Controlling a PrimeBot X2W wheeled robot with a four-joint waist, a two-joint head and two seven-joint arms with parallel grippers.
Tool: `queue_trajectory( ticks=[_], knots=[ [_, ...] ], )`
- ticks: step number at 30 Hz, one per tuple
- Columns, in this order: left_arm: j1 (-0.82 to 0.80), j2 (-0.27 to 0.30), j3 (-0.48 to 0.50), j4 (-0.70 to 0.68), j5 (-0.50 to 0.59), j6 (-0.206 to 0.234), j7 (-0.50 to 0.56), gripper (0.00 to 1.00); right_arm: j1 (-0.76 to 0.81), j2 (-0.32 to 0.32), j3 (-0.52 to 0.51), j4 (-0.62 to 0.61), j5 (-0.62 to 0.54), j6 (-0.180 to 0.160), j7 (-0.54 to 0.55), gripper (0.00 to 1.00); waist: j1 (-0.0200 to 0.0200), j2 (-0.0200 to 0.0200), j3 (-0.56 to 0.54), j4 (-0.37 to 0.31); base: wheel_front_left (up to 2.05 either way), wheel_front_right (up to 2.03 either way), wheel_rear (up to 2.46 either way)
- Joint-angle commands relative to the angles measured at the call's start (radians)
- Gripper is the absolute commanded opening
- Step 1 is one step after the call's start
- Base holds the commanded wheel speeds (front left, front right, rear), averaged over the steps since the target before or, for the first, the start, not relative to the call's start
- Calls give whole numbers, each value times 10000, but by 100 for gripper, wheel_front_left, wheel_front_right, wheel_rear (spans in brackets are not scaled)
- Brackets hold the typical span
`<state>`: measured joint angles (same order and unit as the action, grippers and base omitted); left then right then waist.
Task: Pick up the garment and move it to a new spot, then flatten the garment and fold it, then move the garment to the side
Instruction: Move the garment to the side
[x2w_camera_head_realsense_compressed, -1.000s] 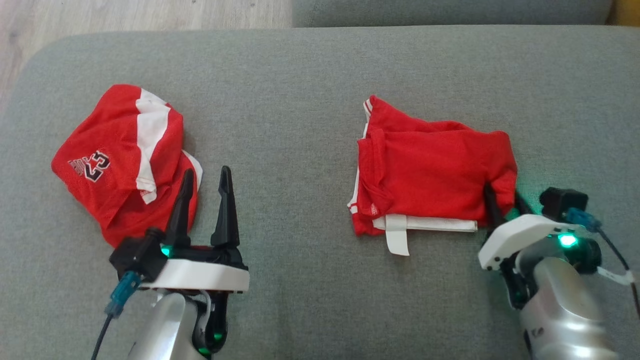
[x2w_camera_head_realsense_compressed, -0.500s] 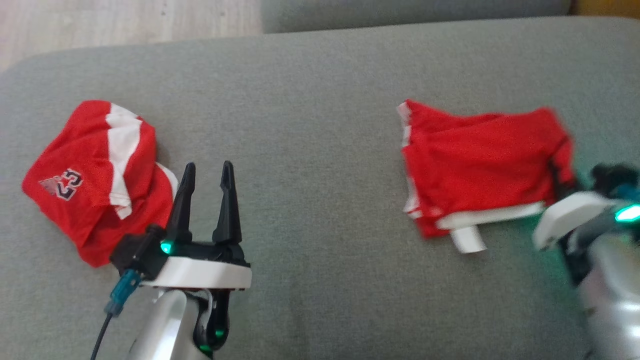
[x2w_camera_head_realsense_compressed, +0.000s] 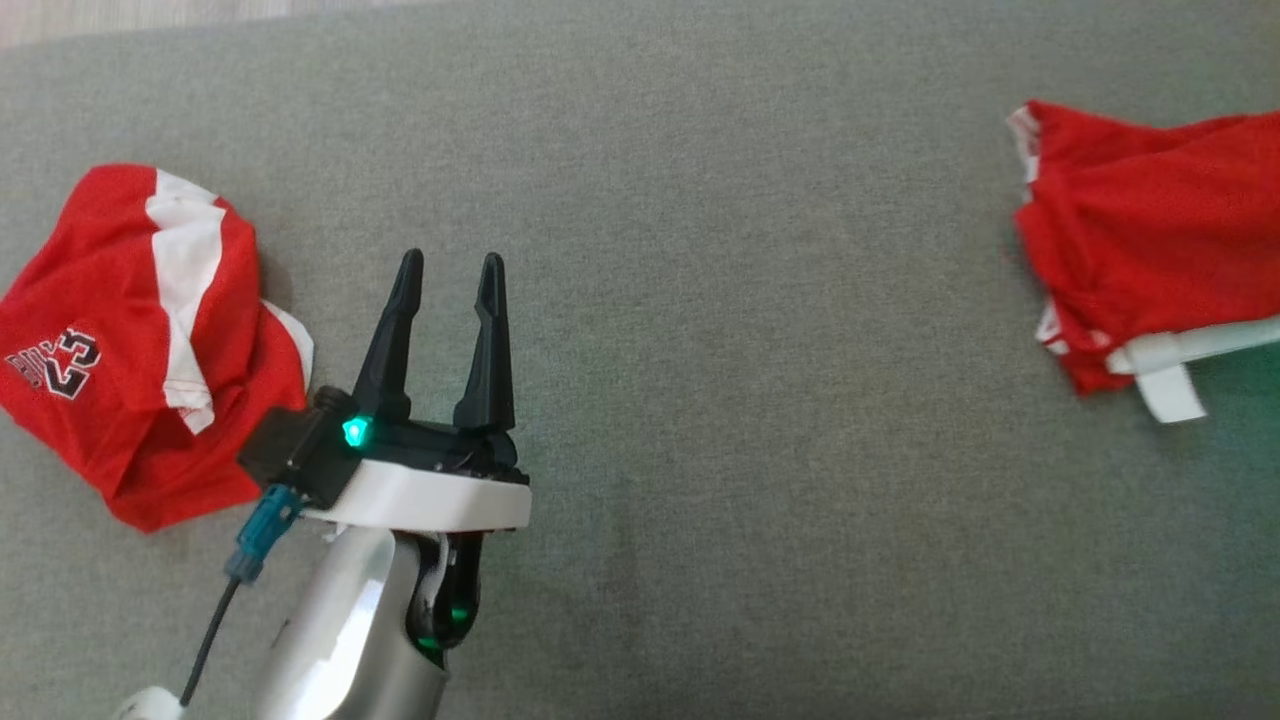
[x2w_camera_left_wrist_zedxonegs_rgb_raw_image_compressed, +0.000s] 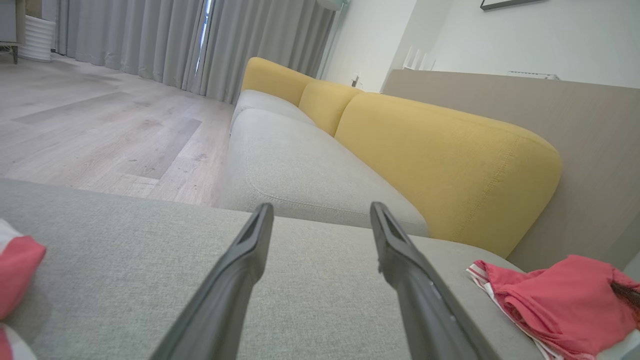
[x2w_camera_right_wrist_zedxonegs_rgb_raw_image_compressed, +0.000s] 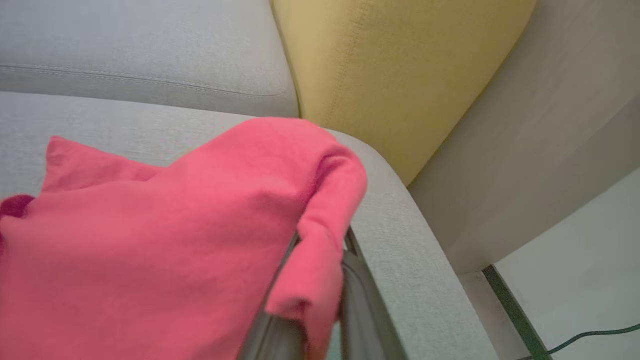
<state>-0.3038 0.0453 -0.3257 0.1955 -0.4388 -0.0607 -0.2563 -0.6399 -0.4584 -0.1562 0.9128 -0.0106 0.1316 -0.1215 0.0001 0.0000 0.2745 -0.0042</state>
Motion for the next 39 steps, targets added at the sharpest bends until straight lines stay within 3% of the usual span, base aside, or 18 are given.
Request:
queue_trajectory(
  ticks=[1, 8, 9, 10, 18, 24, 29, 39],
  knots=[
    [-331, 49, 253, -328, 109, 48, -55, 100, -220, -375, 38, -235, -72, -9, 20, 0, -1, 0, 54, 30, 0, 0, 0],
    [-377, 49, 377, -233, 218, -11, -55, 100, -432, -421, -483, 109, -353, -9, -62, 0, -1, 0, 180, 55, 0, 0, 0],
    [-376, 49, 393, -217, 230, -21, -55, 100, -446, -388, -532, 151, -404, -9, -73, 73, -1, 0, 177, 51, 0, 0, 0],
    [-376, 49, 411, -196, 241, -32, -55, 100, -454, -345, -565, 197, -456, -9, -74, 100, -1, 0, 167, 45, 0, 0, 0],
    [-232, 49, 584, -16, 239, -81, -55, 100, -540, 138, -732, 46, -743, -9, -608, 100, -1, 0, -295, -45, 0, 0, 0],
    [104, 49, 773, -81, 146, -47, -55, 100, -420, 878, -262, -899, -258, -9, -1024, 100, -1, 0, -981, -109, 0, 0, 0],
    [494, 49, 923, -240, 86, 20, -55, 100, 133, 1605, 144, -2372, 677, -9, -1050, 100, -1, 0, -1653, -52, 0, 0, 0],
    [1322, 49, 1234, -405, 151, 44, -55, 100, 2370, 3445, 453, -6217, 1711, -9, 196, 100, -1, 0, -2511, 137, 0, 0, 0]
  ],
)
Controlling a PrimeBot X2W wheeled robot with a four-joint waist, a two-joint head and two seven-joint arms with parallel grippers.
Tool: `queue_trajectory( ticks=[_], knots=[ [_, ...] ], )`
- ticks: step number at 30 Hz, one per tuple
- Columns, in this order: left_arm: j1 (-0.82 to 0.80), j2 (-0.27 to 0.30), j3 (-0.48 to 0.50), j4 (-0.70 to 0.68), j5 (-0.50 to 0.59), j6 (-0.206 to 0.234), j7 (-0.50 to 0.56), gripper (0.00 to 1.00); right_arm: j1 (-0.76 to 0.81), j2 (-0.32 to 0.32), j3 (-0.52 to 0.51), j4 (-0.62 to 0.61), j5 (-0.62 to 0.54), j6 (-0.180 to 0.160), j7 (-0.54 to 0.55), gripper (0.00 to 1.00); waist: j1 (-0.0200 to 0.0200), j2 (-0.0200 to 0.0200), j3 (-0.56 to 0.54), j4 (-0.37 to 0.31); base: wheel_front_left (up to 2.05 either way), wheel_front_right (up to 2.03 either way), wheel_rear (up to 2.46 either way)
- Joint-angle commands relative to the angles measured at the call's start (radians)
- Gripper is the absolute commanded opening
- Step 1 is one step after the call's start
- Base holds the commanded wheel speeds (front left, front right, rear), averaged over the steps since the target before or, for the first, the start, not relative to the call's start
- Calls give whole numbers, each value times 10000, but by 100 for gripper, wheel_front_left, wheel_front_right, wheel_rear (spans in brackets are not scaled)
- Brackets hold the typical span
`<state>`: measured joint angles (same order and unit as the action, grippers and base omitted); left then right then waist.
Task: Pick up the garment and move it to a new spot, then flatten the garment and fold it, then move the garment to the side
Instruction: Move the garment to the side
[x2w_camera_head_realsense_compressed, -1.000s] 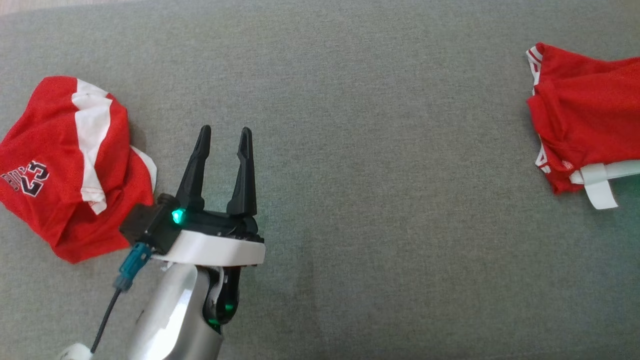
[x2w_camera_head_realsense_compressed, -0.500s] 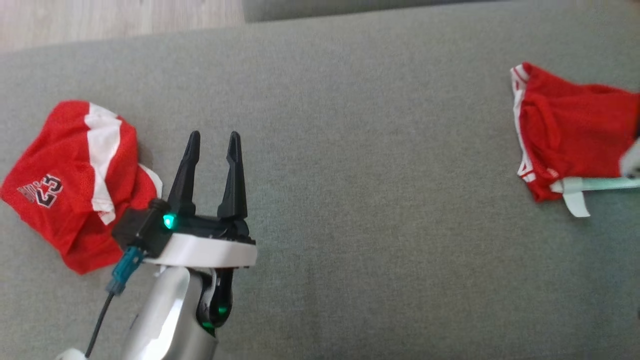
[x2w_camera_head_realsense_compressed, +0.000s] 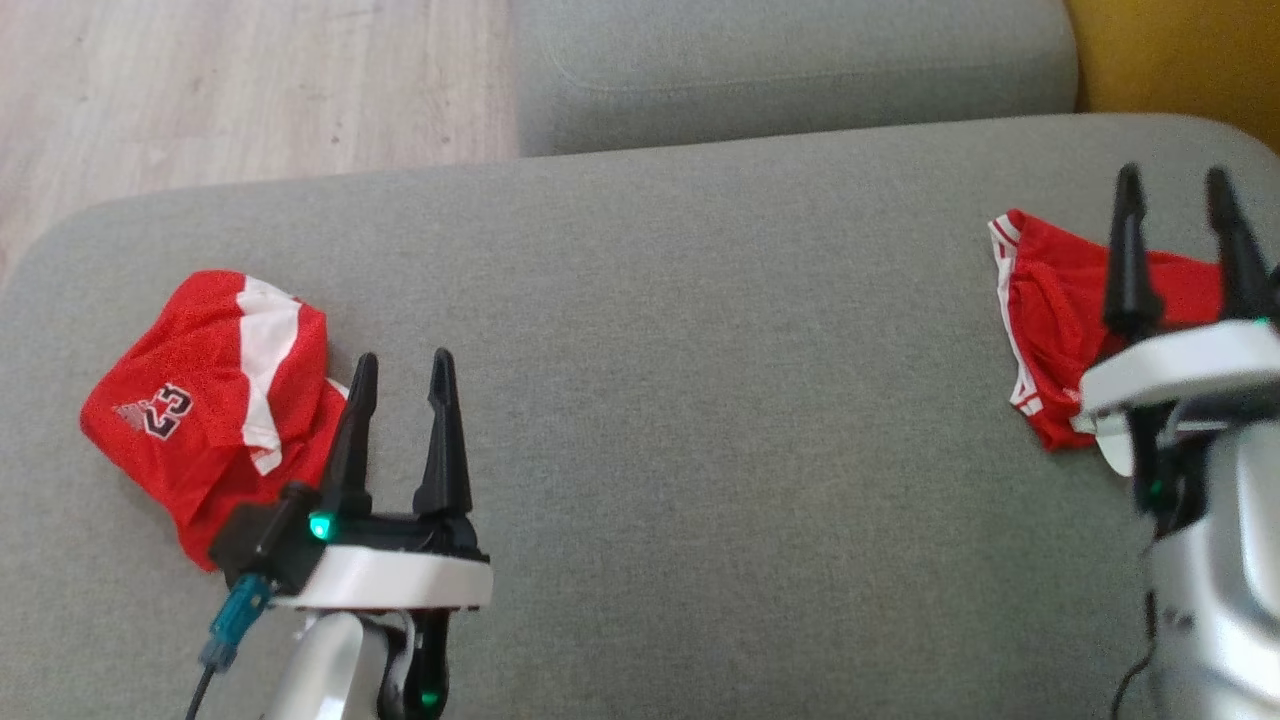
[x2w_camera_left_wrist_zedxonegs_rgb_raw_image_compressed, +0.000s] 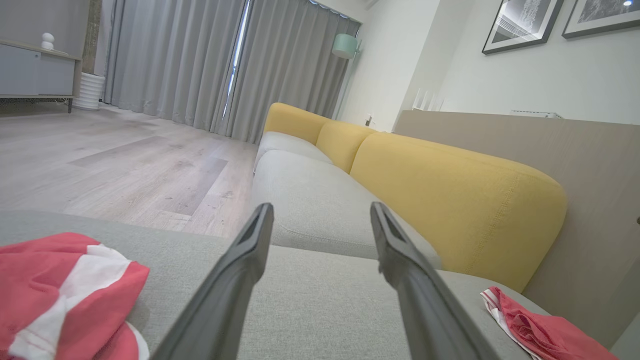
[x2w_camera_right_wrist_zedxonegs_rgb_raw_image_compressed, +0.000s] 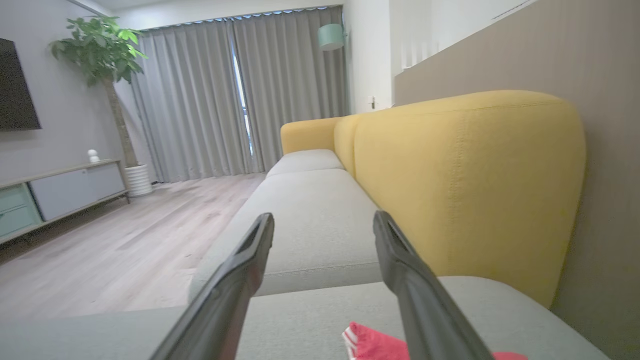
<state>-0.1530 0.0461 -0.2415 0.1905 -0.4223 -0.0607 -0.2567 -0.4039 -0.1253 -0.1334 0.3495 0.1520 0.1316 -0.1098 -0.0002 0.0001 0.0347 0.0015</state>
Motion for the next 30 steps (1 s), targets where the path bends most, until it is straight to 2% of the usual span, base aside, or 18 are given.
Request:
queue_trajectory(
  ticks=[1, 7, 14, 30],
  knots=[
    [-186, 41, 392, -355, -14, 44, -51, 100, 10, 115, 225, -584, 85, -9, 79, 100, 2, -1, -113, 80, 0, 0, 0],
    [198, 41, 349, -378, 57, -5, -51, 100, 1621, 683, 239, -1714, 492, -9, -18, 100, 2, -1, -209, 206, 0, 0, 0],
    [579, 41, 403, -267, 20, -83, -51, 100, 2979, 746, 479, -1502, 1308, -9, -907, 100, 2, -1, -284, 252, 0, 0, 0],
    [762, 41, 433, -462, 52, -75, -51, 100, 3119, 750, 693, -1127, 1460, -9, -1289, 100, 2, -1, -310, 207, 0, 0, 0]
  ],
)
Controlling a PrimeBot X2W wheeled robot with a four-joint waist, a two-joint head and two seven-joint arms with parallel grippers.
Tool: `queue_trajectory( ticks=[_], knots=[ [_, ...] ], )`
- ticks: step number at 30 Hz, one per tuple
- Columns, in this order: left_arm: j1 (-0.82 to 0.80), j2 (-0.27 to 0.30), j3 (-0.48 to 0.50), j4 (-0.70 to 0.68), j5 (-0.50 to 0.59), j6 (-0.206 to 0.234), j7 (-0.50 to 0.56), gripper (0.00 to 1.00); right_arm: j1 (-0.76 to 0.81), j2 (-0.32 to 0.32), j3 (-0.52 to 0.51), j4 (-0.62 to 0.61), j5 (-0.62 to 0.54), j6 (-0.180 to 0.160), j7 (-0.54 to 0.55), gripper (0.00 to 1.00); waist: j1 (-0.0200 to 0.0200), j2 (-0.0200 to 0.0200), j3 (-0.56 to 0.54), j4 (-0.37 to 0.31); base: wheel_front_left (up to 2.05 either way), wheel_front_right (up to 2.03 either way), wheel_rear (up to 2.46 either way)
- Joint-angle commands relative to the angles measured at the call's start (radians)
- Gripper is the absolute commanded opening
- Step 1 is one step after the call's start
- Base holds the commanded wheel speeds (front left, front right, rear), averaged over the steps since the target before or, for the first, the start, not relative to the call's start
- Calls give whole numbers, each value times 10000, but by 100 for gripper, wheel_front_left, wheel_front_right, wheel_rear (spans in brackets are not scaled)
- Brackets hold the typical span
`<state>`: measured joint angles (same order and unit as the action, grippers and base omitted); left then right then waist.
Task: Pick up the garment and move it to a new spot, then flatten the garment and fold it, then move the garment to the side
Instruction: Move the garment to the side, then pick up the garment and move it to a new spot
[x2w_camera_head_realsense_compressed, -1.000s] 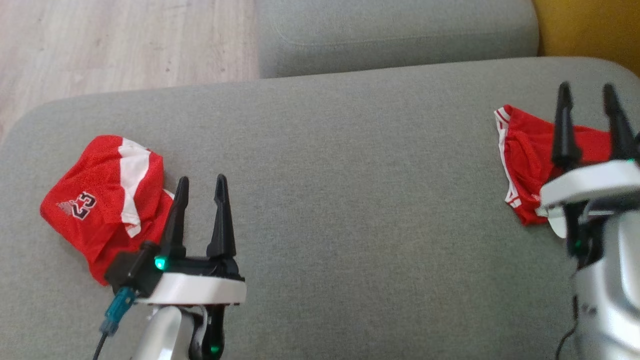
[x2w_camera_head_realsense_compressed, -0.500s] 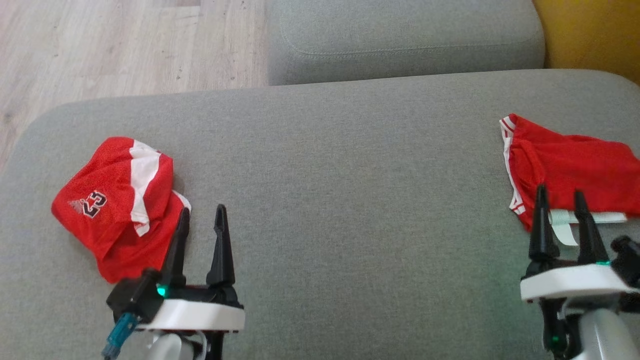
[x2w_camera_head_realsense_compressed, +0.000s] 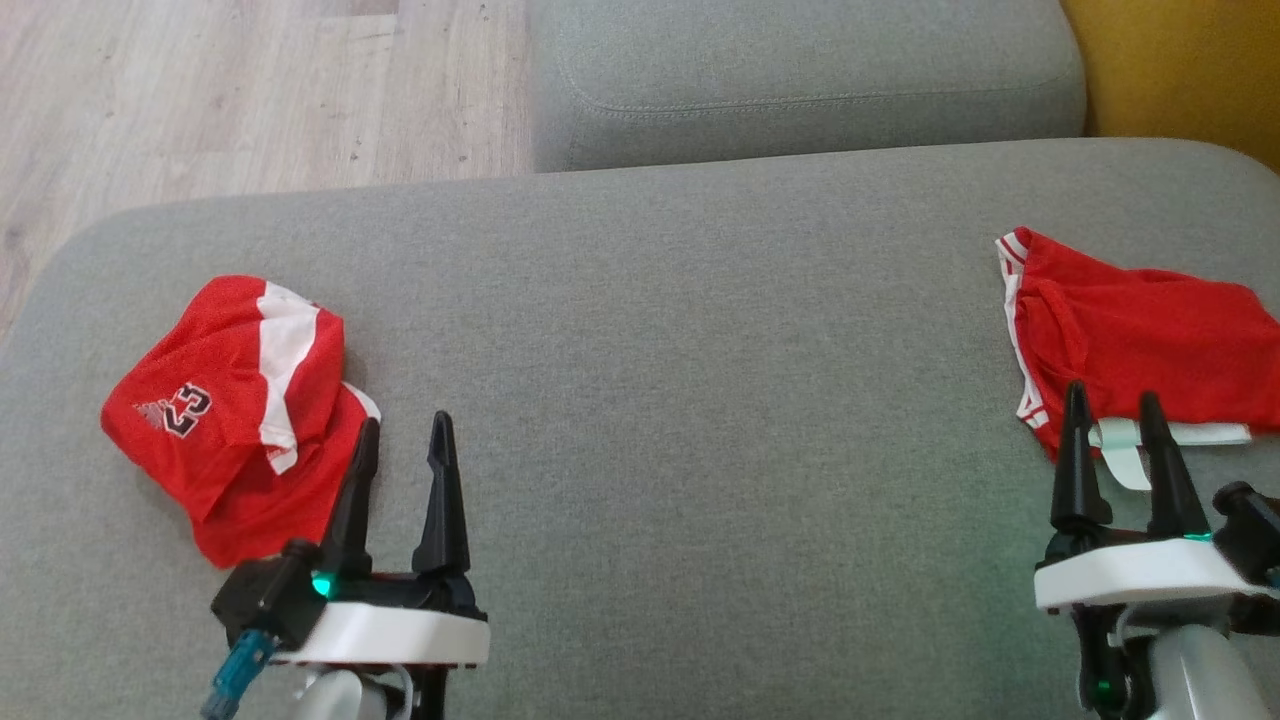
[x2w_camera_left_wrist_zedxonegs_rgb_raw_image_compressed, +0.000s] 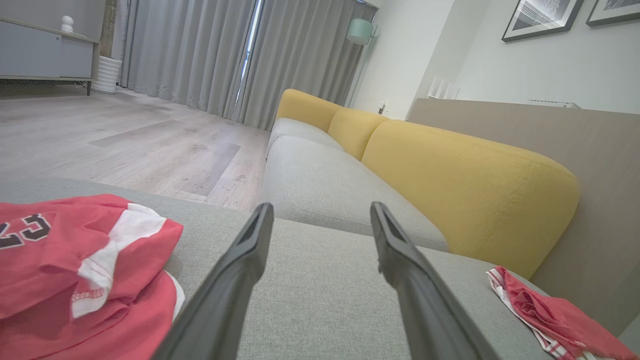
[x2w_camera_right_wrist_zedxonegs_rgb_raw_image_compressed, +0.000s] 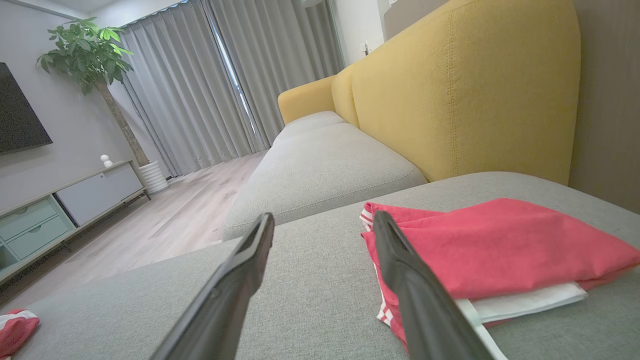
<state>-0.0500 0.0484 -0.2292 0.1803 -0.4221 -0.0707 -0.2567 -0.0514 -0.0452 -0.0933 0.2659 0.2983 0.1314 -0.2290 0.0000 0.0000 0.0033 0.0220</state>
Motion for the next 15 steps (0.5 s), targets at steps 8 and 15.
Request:
queue_trajectory(
  ticks=[8, 15],
  knots=[
    [-310, 18, 286, -325, 85, 19, -51, 100, -404, -51, 314, -223, 13, -7, -106, 100, 0, 0, 59, 51, 0, 0, 0],
    [-416, 18, 419, -335, 192, 69, -51, 100, -365, -51, 776, -185, -29, -7, 43, 100, 0, 0, 83, 418, 0, 0, 0]
  ],
)
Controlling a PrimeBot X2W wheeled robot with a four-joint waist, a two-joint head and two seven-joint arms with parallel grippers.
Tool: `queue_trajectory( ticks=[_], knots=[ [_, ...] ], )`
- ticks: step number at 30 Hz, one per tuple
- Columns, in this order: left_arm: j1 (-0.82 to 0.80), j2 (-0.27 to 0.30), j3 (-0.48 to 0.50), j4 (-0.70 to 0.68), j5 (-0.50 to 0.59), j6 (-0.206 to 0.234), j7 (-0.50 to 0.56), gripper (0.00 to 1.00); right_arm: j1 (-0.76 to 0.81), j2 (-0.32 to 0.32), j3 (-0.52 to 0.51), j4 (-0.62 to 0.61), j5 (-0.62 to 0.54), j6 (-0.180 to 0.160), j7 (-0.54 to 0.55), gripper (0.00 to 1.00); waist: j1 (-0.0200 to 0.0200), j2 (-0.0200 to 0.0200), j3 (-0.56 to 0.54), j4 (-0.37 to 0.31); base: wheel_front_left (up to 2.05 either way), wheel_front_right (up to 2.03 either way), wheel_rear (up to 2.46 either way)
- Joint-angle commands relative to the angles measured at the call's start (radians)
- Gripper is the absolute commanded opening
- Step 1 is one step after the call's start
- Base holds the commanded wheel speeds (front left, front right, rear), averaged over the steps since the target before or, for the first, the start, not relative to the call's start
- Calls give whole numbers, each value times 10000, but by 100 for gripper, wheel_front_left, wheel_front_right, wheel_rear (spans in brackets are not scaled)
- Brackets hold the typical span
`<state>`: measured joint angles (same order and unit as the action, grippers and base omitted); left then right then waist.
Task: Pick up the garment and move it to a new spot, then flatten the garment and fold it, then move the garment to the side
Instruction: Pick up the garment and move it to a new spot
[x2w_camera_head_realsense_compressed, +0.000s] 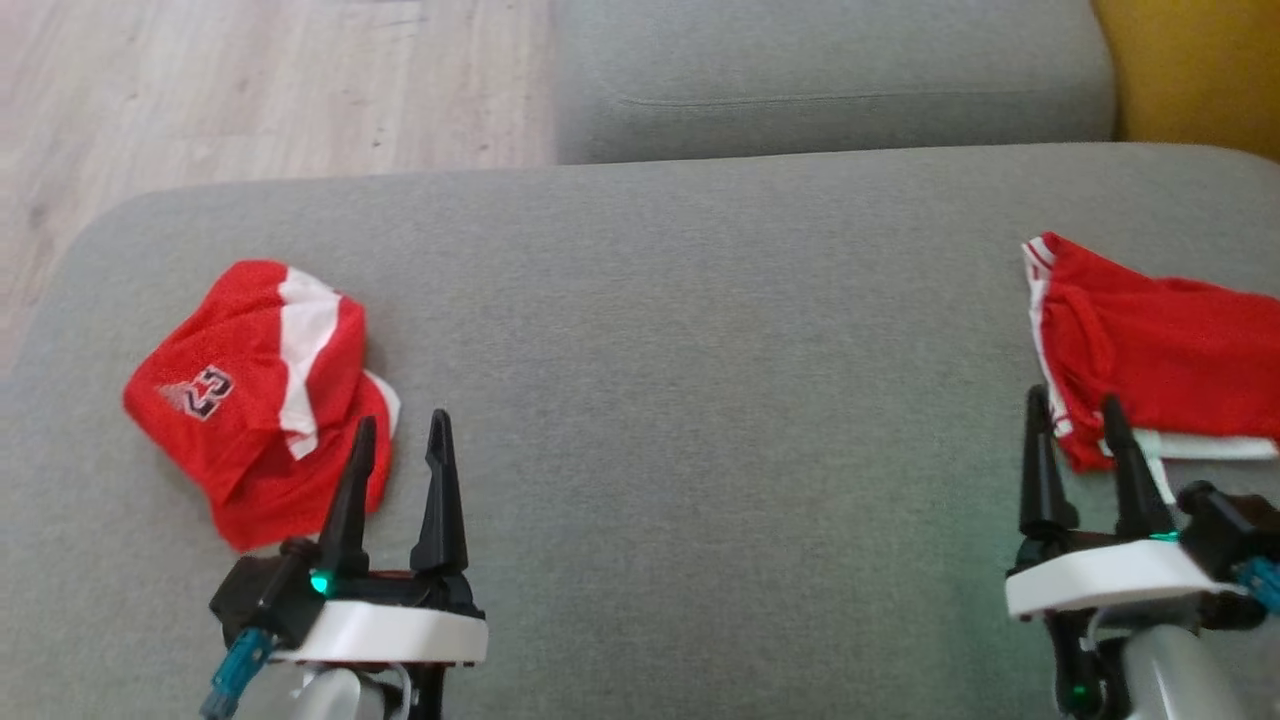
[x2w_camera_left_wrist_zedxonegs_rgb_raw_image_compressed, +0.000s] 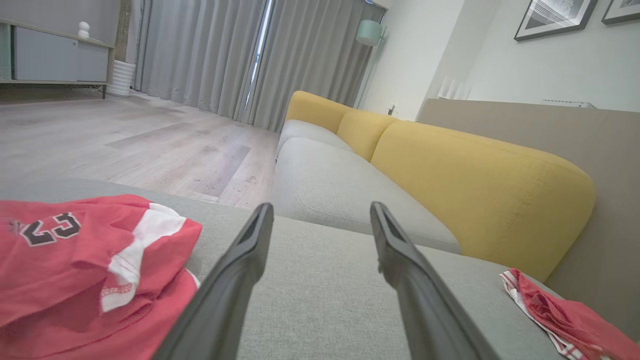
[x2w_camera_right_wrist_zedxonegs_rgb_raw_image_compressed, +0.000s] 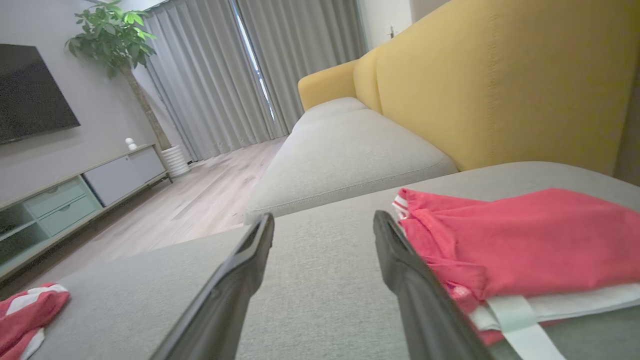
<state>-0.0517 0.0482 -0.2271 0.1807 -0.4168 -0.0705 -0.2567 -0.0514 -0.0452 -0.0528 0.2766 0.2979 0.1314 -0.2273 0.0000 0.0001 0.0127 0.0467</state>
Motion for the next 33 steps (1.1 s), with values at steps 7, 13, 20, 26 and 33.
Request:
queue_trajectory(
  ticks=[7, 13, 20, 26, 33],
  knots=[
    [-365, 20, 731, -333, 277, 135, -51, 100, -215, -51, 928, -323, 96, -7, 118, 100, 0, -1, -165, 1080, 0, 0, 0],
    [-234, 20, 1100, -274, 438, 127, -51, 100, -87, -51, 1412, -289, 274, -7, 115, 100, 0, -1, -327, 1924, 0, 0, 0],
    [-53, 20, 1448, -282, 607, 96, -51, 100, -23, -51, 1912, -164, 530, -7, 31, 100, 0, -1, -470, 2664, 0, 0, 0],
    [46, 20, 1663, -337, 695, 72, -51, 100, -14, -51, 2191, -29, 685, -7, -52, 100, 0, -1, -501, 2905, 0, 0, 0],
    [43, 20, 1842, -399, 729, 50, -51, 100, -105, -51, 2269, 9, 689, -7, -106, 100, 0, -1, -359, 2794, 0, 0, 0]
  ],
)
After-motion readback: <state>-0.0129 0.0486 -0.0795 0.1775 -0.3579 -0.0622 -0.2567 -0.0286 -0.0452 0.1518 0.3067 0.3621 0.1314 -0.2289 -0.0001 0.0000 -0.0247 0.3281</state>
